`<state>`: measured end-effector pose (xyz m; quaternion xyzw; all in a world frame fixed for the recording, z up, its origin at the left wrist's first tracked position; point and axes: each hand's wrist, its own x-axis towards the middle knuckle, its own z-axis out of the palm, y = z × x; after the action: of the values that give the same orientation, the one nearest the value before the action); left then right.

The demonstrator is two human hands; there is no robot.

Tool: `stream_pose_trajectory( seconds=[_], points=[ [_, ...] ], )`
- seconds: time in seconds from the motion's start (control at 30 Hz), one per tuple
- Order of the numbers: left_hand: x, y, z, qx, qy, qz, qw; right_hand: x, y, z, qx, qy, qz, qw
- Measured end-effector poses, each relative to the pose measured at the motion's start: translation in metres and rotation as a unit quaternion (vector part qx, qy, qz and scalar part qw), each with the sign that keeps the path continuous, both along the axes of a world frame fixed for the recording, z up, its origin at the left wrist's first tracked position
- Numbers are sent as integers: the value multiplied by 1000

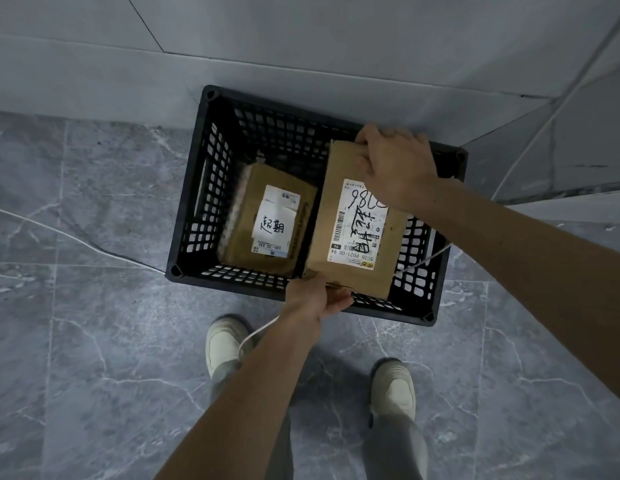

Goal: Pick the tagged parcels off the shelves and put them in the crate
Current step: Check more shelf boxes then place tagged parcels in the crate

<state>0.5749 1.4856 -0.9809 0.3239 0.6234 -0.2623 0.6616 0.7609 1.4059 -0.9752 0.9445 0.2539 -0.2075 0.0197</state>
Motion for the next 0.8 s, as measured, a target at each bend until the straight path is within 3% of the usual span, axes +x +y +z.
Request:
stream_pose_trajectory(
  seconds=[0.13,0.37,0.8],
  points=[
    [6,2,-2,12,7,8,1000,-1,6,-6,20,42,-19,999],
    [7,6,0,18,8,-23,1000,-4,19,-14,1,14,-4,1000],
    [17,48,-22,50,40,9,998,-12,41,-52,21,88,-23,996]
  ],
)
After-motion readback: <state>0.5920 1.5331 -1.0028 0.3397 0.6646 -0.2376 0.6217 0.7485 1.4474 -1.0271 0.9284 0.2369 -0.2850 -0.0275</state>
